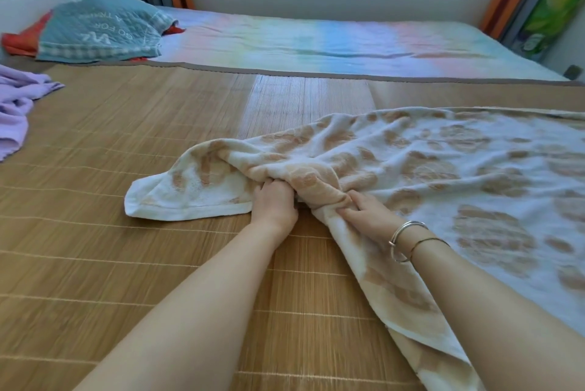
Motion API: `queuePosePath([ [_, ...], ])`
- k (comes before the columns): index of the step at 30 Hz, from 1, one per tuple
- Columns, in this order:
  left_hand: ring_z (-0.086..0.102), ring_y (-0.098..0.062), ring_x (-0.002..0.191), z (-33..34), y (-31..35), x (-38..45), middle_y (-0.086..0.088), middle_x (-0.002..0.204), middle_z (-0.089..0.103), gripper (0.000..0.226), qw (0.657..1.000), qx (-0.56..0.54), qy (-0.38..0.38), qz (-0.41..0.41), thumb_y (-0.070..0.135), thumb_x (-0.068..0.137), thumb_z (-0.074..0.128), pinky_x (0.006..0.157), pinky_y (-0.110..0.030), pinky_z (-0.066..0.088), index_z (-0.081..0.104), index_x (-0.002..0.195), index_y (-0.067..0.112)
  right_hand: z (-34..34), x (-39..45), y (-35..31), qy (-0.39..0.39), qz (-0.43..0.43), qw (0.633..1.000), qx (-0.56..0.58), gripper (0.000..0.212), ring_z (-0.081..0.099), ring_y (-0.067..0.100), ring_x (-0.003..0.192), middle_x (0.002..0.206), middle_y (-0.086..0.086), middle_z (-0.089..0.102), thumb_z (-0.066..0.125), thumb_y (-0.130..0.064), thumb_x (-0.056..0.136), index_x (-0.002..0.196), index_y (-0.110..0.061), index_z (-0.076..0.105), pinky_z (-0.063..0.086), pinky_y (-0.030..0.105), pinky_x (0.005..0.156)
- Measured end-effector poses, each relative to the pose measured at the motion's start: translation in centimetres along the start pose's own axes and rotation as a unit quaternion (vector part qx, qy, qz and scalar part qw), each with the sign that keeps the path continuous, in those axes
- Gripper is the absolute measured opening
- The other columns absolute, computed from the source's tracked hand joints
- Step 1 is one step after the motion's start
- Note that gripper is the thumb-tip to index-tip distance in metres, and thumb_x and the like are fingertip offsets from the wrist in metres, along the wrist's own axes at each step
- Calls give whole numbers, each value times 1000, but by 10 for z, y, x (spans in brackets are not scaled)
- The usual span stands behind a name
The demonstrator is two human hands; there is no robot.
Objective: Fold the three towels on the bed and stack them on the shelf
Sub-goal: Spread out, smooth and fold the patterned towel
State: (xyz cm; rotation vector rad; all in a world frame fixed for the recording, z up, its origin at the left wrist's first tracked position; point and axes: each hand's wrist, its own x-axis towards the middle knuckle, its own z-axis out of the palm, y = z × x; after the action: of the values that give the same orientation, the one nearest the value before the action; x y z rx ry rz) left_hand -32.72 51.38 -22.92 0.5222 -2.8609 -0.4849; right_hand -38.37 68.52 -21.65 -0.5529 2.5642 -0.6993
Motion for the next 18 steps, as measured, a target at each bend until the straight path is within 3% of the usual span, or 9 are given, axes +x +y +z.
queuePosePath([
  [4,49,-24,114,-13,-20,-3,-3,114,63,24,996,-63,-31,54,12,88,56,101,-37,37,68,108,18,2,8,2,2,31,999,11,29,44,32,118,125,14,47,39,-33,96,116,-16,51,34,44,104],
  [7,55,-19,100,-34,-56,-19,6,102,60,16,988,-109,-77,76,10,89,56,86,-35,45,63,90,25,6,7,-2,22,41,999,-12,27,45,32,116,124,15,48,37,-30,96,116,-15,50,35,43,101],
  [10,58,-16,79,-67,-97,-41,4,87,58,19,988,-141,-47,31,5,90,54,70,-24,43,57,80,20,9,-1,-9,73,39,996,-31,18,49,32,106,116,17,51,38,-24,96,104,-12,48,39,38,87],
  [12,61,-19,75,-91,-125,-49,0,84,59,17,986,-165,-1,-23,1,91,49,66,-24,44,57,82,14,11,-9,-16,95,36,994,-40,14,50,31,103,113,16,54,38,-24,96,96,-12,45,37,35,79],
  [16,52,-27,97,-124,-174,-48,-17,106,54,15,957,-171,155,-175,-4,90,45,81,-32,39,55,98,3,14,-24,-36,144,-2,988,-49,19,51,31,106,112,13,55,39,-27,97,88,-16,51,42,38,85],
  [18,47,-33,116,-127,-180,-54,-21,127,46,28,944,-189,153,-222,-3,90,47,94,-36,38,50,118,0,15,-32,-50,170,-46,984,-36,27,51,28,105,111,10,55,42,-24,96,73,-19,54,42,43,92],
])
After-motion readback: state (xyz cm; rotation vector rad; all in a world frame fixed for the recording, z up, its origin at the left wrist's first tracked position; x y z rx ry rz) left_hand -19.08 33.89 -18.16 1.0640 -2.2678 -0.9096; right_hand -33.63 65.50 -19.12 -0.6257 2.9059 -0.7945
